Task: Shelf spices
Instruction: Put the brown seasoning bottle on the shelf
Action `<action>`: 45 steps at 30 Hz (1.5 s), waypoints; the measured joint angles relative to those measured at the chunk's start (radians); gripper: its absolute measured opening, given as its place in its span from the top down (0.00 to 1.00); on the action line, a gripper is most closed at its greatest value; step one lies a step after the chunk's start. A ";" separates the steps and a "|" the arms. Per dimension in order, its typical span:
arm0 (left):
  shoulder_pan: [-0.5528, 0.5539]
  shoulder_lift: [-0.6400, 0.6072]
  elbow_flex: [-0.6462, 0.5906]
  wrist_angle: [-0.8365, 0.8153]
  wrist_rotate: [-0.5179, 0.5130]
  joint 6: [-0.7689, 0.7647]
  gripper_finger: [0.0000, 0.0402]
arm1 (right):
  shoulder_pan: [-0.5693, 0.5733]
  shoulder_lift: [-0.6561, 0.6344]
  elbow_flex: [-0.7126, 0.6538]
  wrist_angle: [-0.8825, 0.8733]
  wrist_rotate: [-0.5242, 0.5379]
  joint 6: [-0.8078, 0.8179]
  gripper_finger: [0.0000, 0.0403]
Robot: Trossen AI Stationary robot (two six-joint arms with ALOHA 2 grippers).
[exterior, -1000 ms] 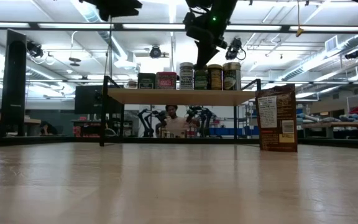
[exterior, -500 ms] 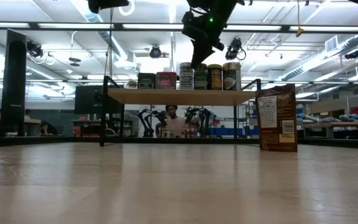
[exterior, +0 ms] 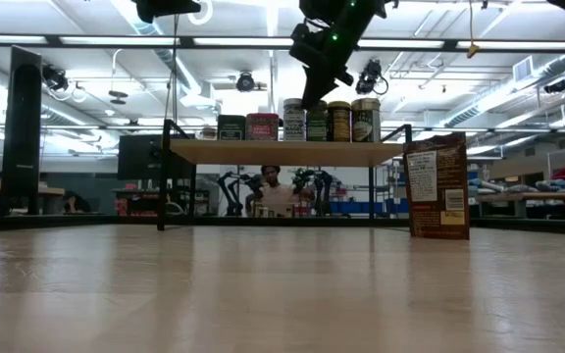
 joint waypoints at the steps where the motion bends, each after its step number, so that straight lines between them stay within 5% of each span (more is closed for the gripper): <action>1: 0.000 0.000 0.000 0.000 0.000 0.000 0.41 | -0.003 0.000 0.000 0.000 0.000 0.000 1.00; 21: 0.000 0.001 0.000 0.000 0.000 0.002 0.41 | -0.025 0.000 0.000 0.049 -0.043 -0.034 1.00; 30: 0.000 0.001 0.000 -0.046 0.000 0.005 0.41 | -0.003 0.001 0.000 -0.135 -0.059 -0.035 1.00; 45: 0.000 0.002 0.000 -0.062 0.000 0.005 0.41 | -0.044 0.001 -0.022 -0.122 0.027 -0.025 1.00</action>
